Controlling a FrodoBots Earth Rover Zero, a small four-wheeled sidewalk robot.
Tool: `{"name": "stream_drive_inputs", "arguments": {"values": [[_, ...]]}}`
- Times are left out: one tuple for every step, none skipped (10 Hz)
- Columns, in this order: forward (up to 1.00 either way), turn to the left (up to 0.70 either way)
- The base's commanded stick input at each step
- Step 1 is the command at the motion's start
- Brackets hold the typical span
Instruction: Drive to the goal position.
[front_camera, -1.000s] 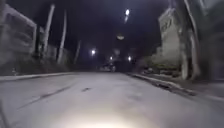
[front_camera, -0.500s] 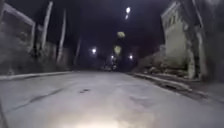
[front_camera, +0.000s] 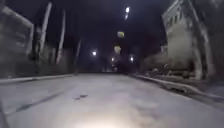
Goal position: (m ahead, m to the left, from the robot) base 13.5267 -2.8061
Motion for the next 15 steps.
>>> {"name": "stream_drive_inputs", "arguments": {"values": [[0.7, 0.0], [0.7, 0.0], [0.7, -0.06], [0.7, -0.31], [0.7, -0.35], [0.7, -0.35], [0.7, -0.35], [0.7, -0.35], [0.7, -0.35], [0.7, -0.33], [0.7, -0.19], [0.7, -0.04], [0.7, 0.0], [0.7, 0.0], [0.7, 0.0]]}}
